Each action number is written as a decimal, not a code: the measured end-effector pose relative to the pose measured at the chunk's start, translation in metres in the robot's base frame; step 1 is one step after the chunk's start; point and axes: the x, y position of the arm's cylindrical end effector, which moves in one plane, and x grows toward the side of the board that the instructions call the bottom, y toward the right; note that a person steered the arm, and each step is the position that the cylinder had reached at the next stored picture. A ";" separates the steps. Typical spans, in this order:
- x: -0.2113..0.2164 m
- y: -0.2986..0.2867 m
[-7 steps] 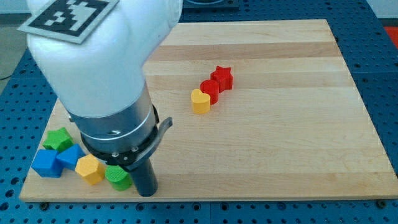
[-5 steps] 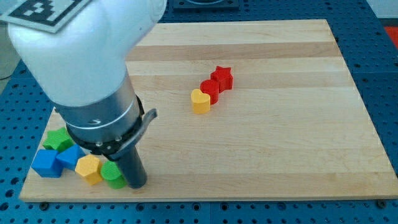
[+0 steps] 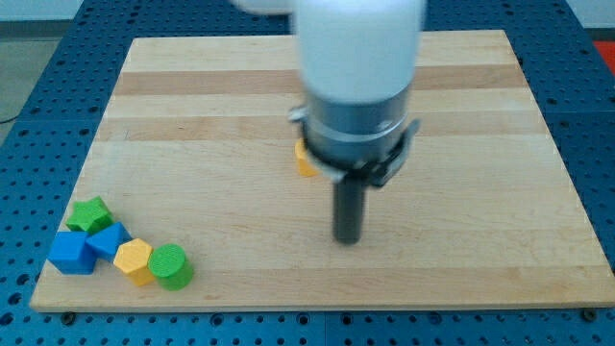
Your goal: Keep yellow heart above yellow hexagon
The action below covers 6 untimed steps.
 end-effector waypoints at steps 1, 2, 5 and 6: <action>-0.059 0.012; -0.100 0.004; -0.094 -0.058; -0.069 -0.059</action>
